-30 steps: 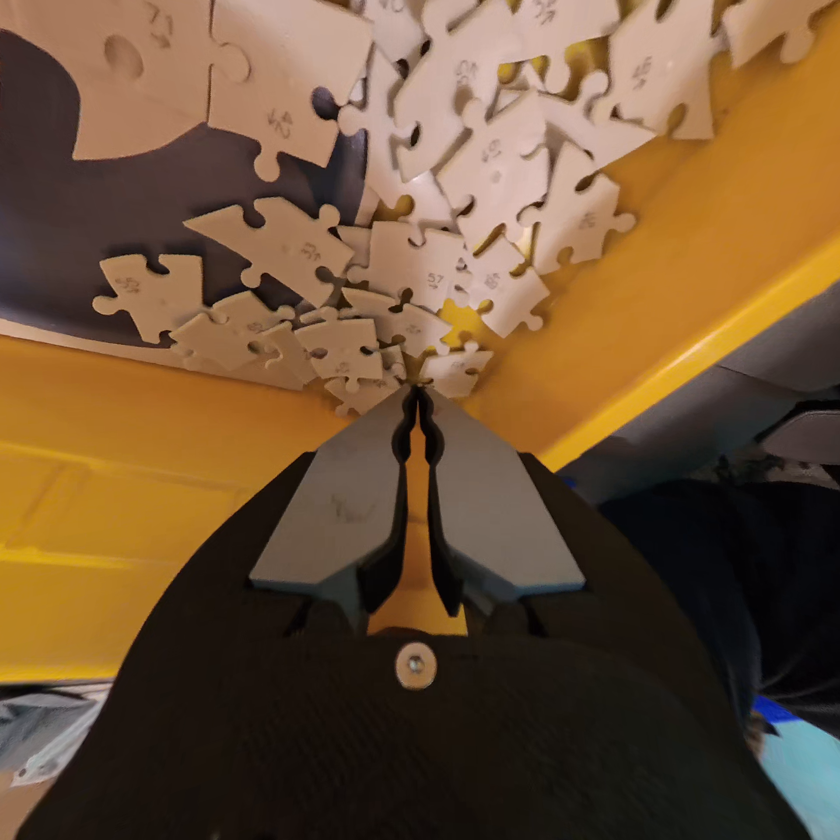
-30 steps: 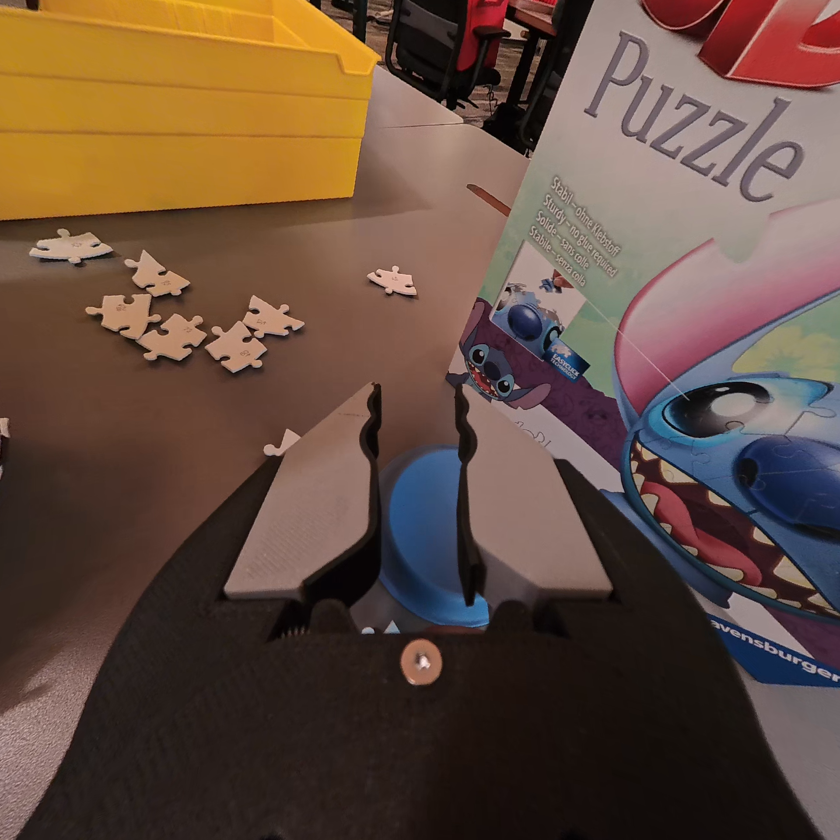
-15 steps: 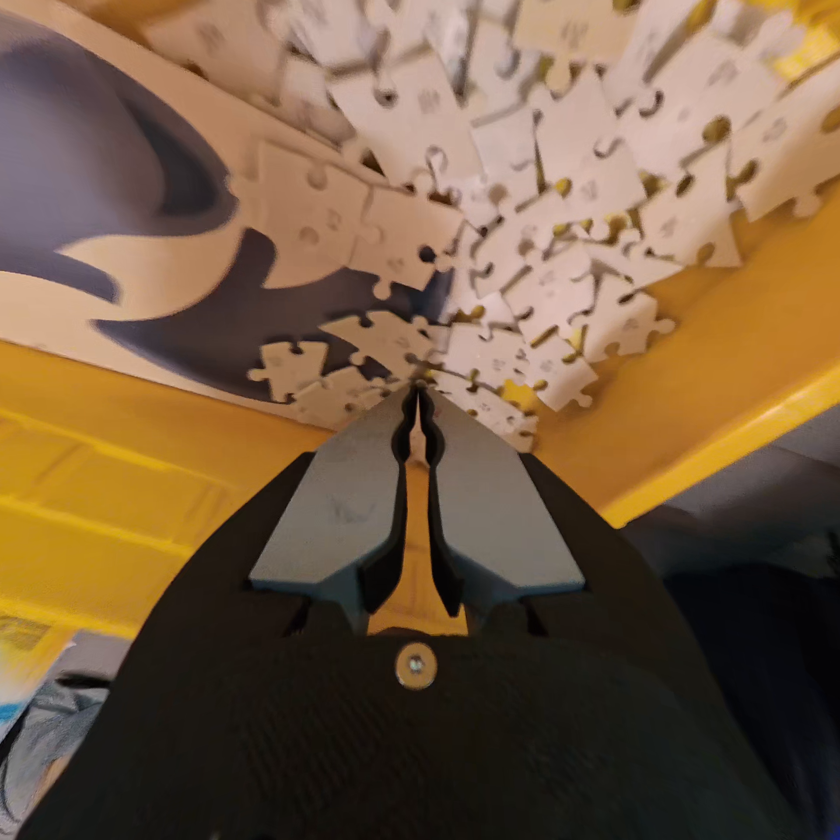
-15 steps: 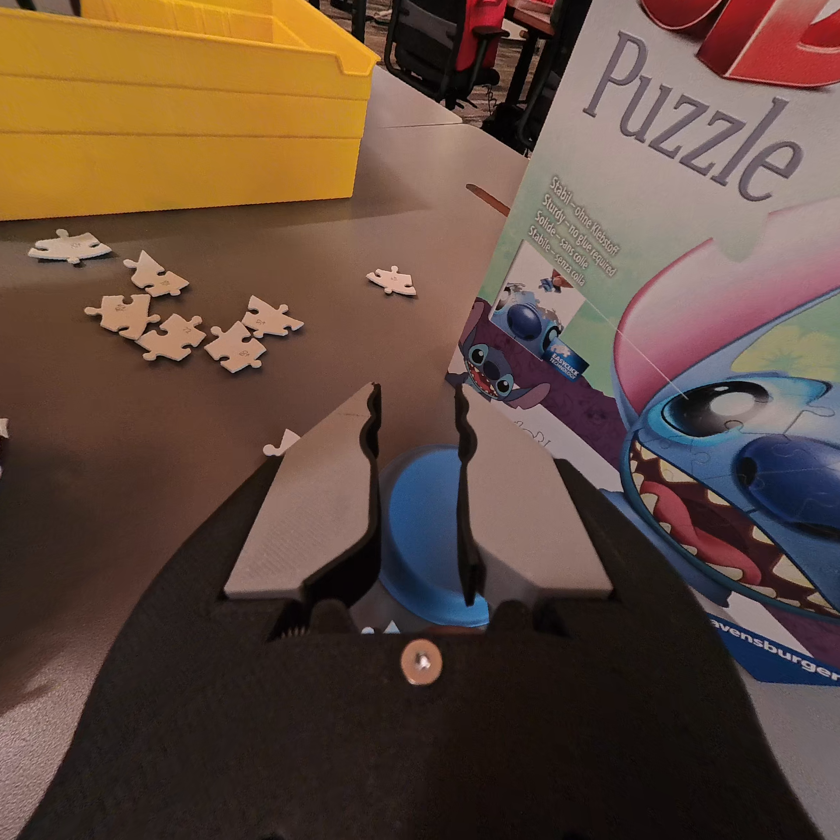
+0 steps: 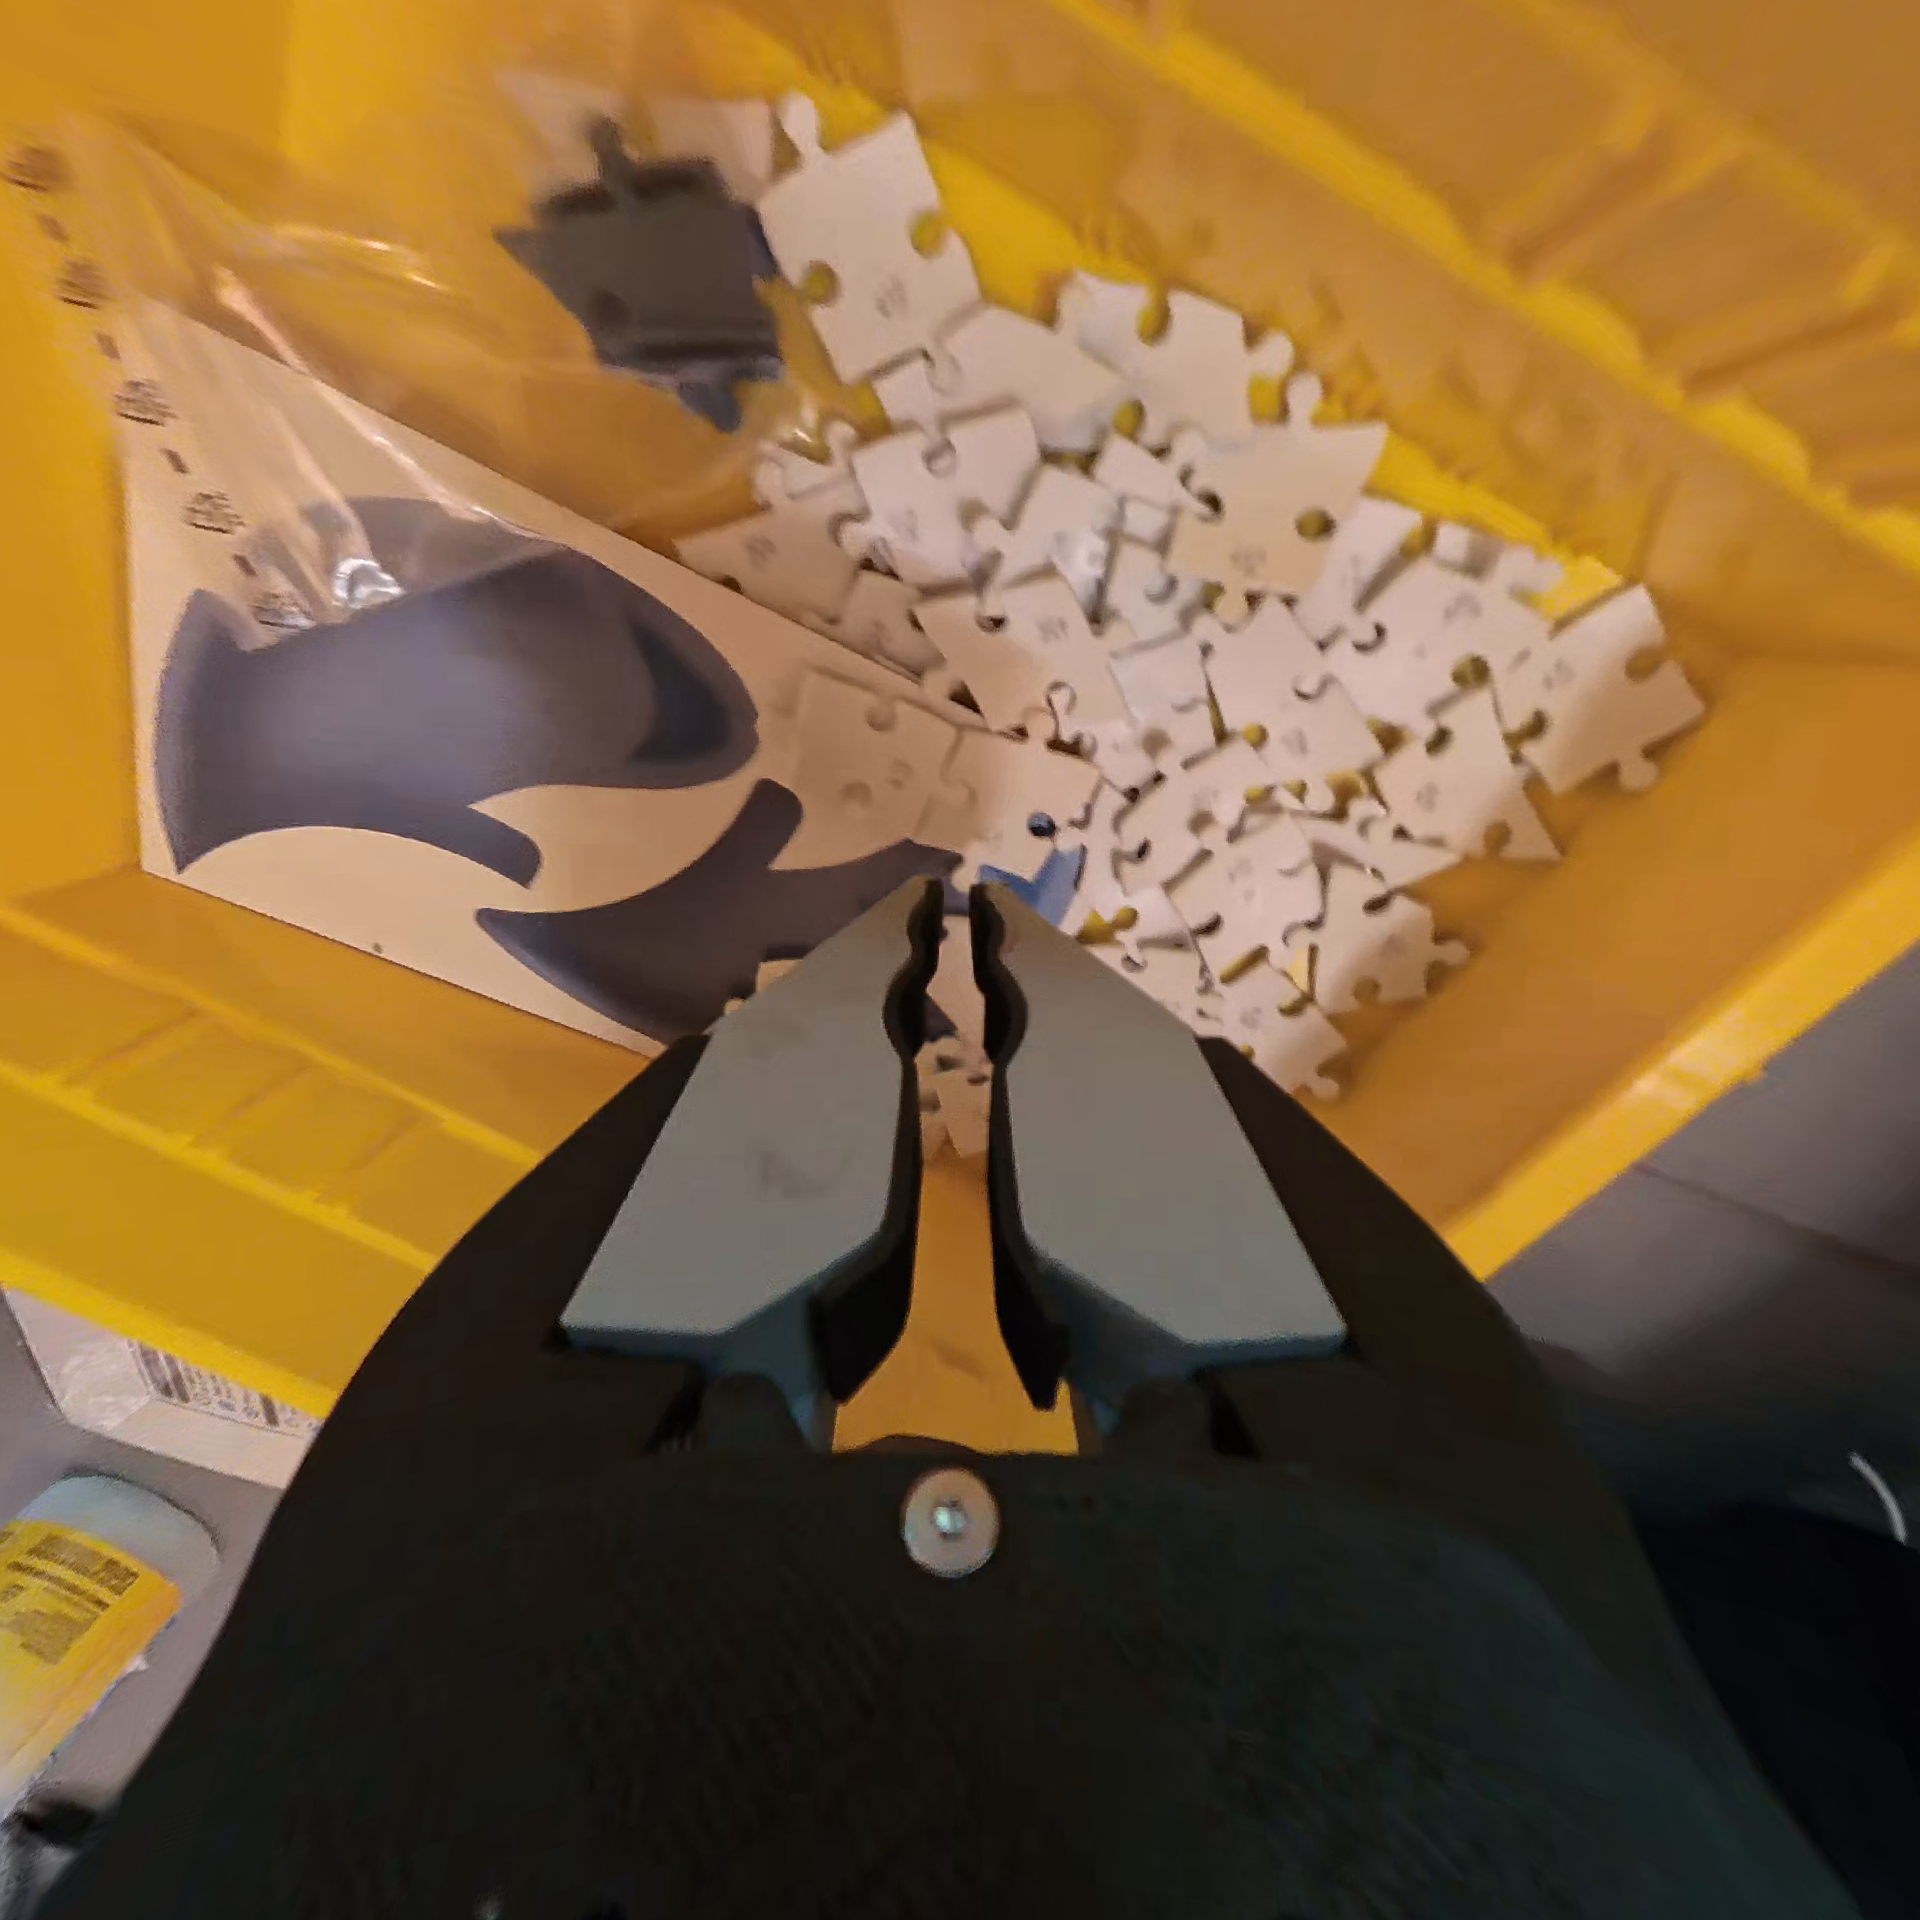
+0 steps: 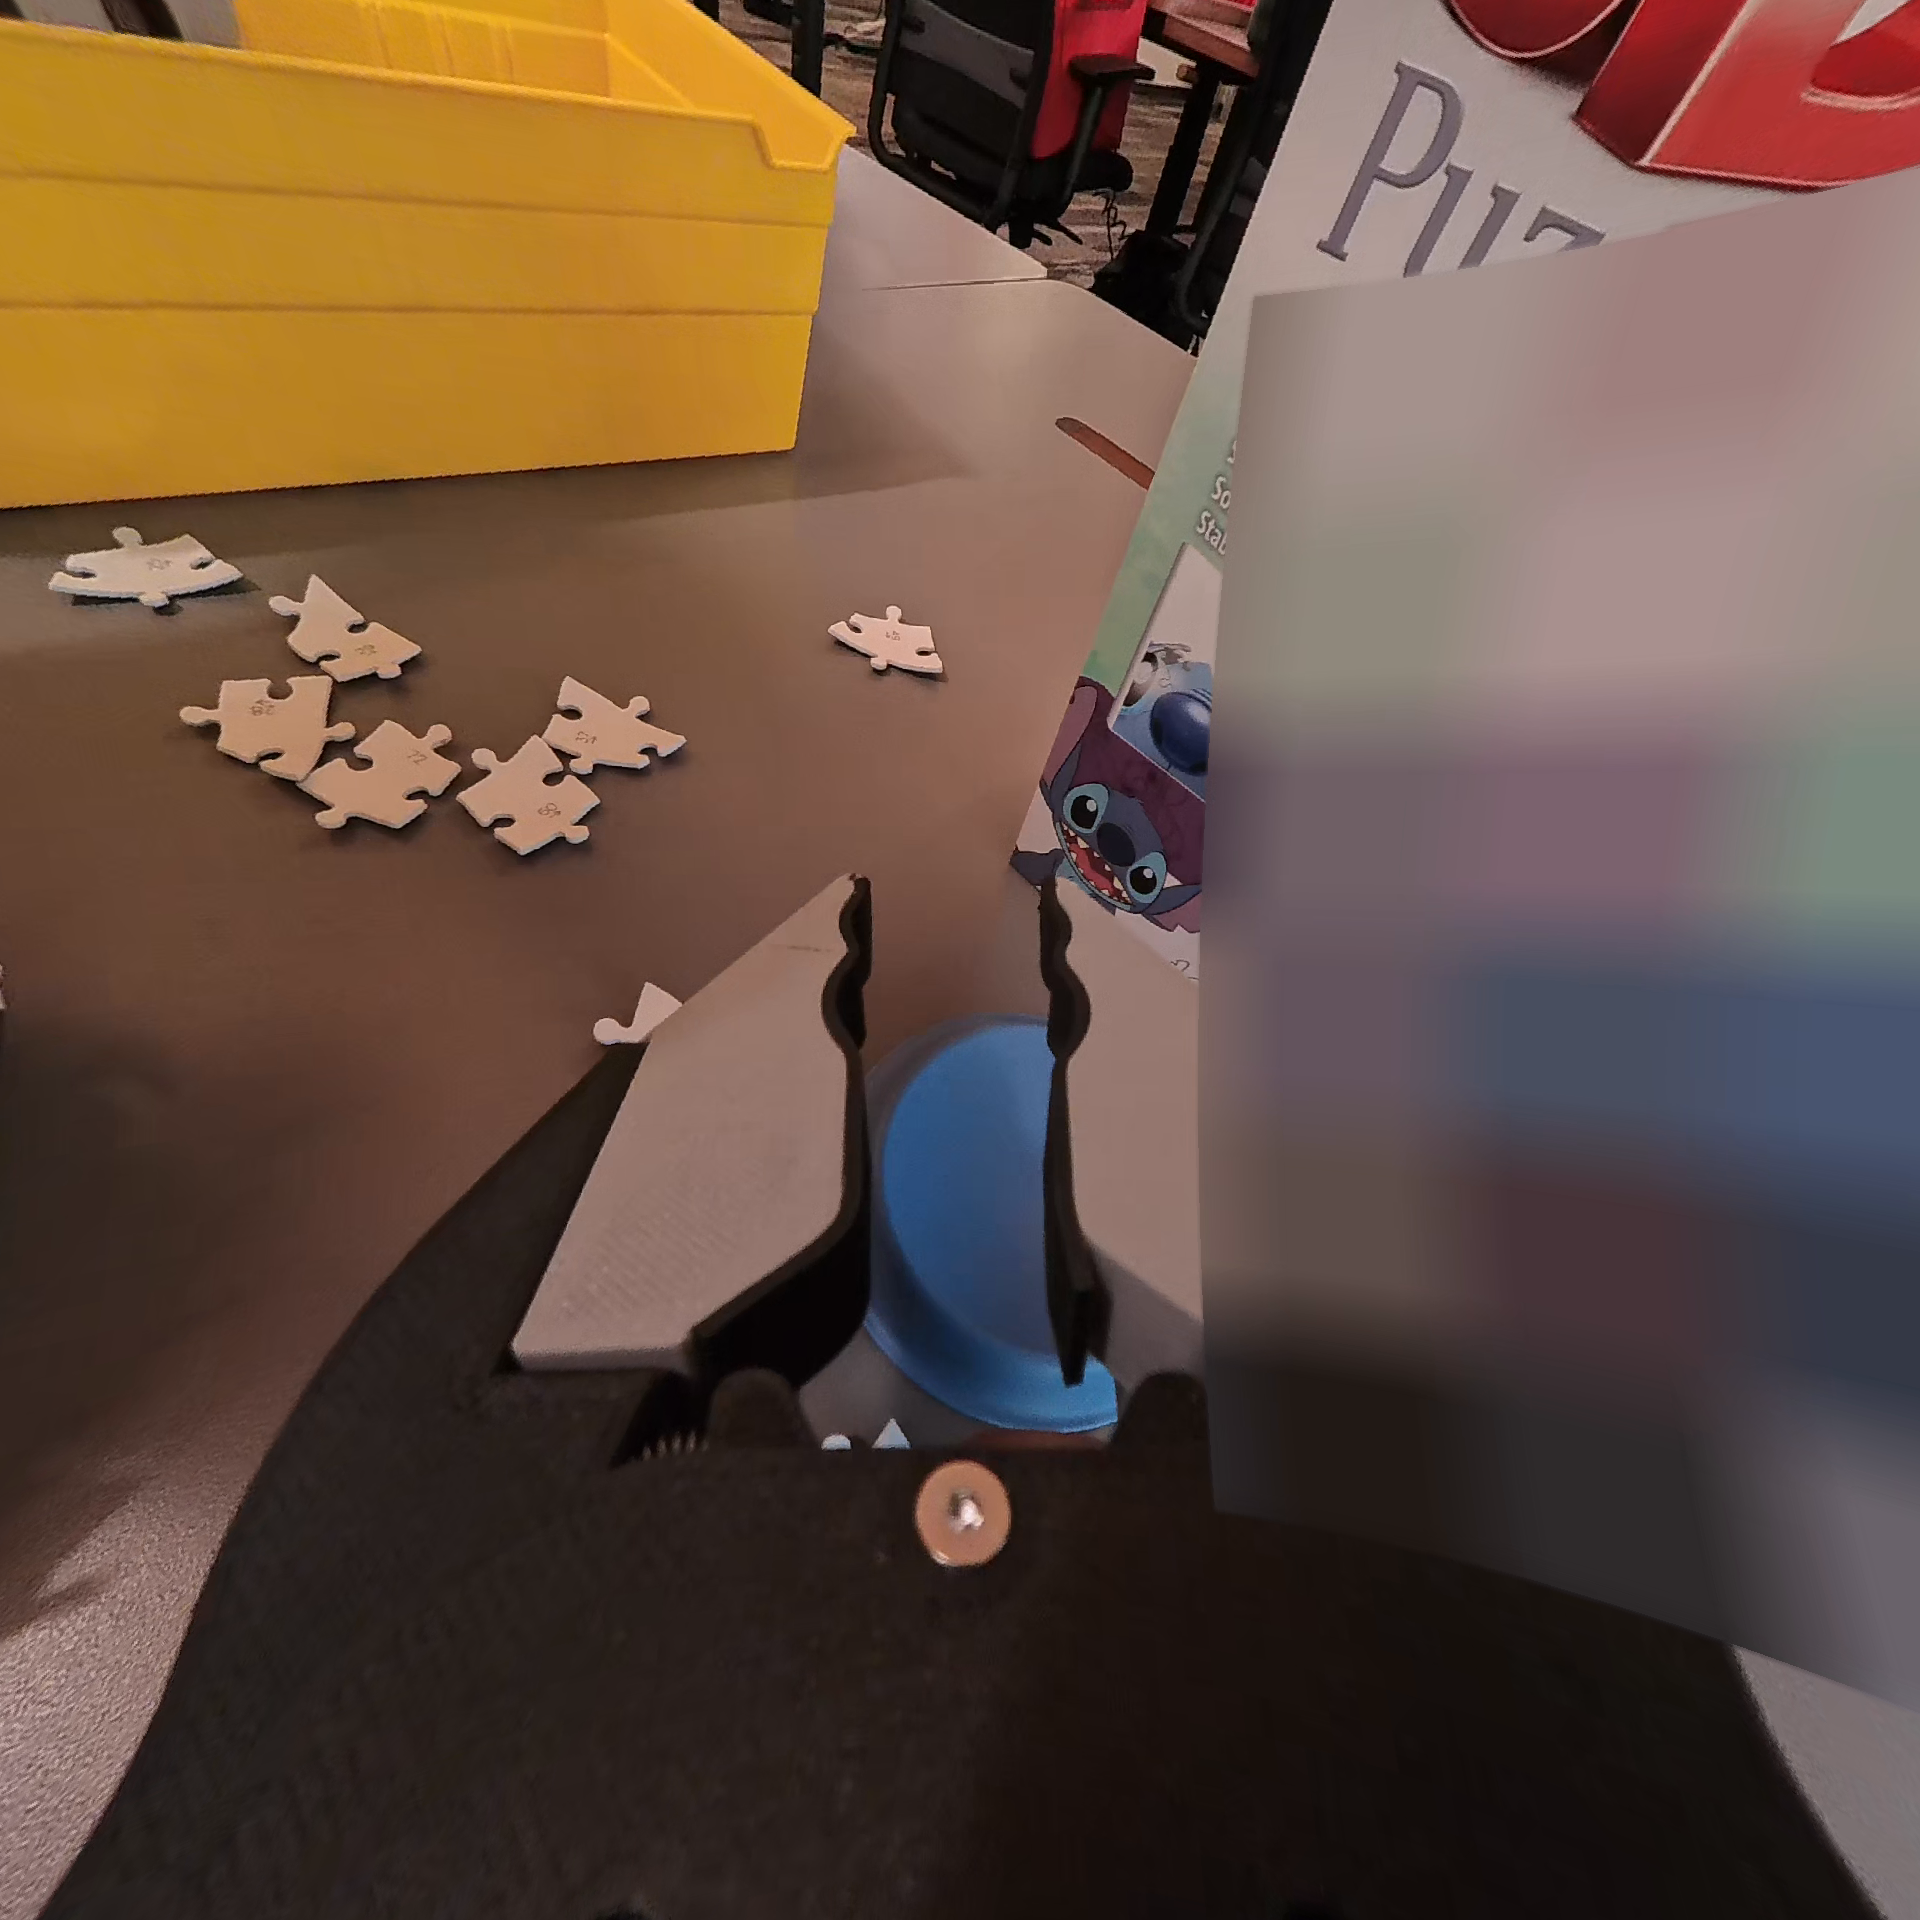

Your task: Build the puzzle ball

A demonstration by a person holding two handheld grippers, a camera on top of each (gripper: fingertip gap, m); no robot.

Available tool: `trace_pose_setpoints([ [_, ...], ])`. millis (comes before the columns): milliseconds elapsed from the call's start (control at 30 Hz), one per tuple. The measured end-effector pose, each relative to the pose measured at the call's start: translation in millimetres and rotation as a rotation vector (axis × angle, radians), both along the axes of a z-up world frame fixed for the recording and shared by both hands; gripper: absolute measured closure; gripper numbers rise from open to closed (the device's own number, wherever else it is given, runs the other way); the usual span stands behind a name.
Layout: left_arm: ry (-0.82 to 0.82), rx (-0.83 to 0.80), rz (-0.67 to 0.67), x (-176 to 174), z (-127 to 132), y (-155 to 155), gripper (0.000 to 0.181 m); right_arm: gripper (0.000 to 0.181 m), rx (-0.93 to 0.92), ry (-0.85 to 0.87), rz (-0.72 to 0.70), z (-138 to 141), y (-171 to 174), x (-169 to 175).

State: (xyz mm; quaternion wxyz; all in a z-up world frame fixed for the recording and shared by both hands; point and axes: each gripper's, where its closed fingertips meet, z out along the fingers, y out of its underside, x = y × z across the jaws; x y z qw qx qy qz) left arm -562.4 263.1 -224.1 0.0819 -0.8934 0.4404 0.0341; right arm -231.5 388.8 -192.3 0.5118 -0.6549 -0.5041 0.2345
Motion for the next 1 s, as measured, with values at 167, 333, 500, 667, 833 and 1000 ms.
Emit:
trace_pose_setpoints([
  [167, -0.056, 0.057, 0.061, 3.6, 5.0, 16.3, 0.177, 0.151, -0.007, -0.006, 0.000, -1.3, 0.4, -0.3],
  [333, -0.332, 0.309, 0.222, 20.9, 49.2, 62.5, 0.174, 0.151, -0.005, -0.007, 0.000, -1.3, 0.5, -0.3],
  [500, -0.708, 0.382, 0.420, 23.6, 104.1, 78.2, 0.148, 0.151, 0.006, -0.009, 0.006, -0.8, -1.3, -0.7],
  [667, -0.887, 0.454, 0.412, 33.4, 148.0, 65.4, 0.126, 0.151, -0.013, 0.008, 0.011, 0.9, -3.9, -1.4],
  [833, -0.867, 0.577, 0.385, 43.8, 168.7, 45.1, 0.120, 0.150, -0.040, 0.025, 0.013, 2.8, -7.7, -2.1],
  [1000, -0.947, 0.713, 0.299, 69.5, 170.2, 14.2, 0.128, 0.150, -0.049, 0.045, 0.010, 7.4, -10.9, -2.1],
])
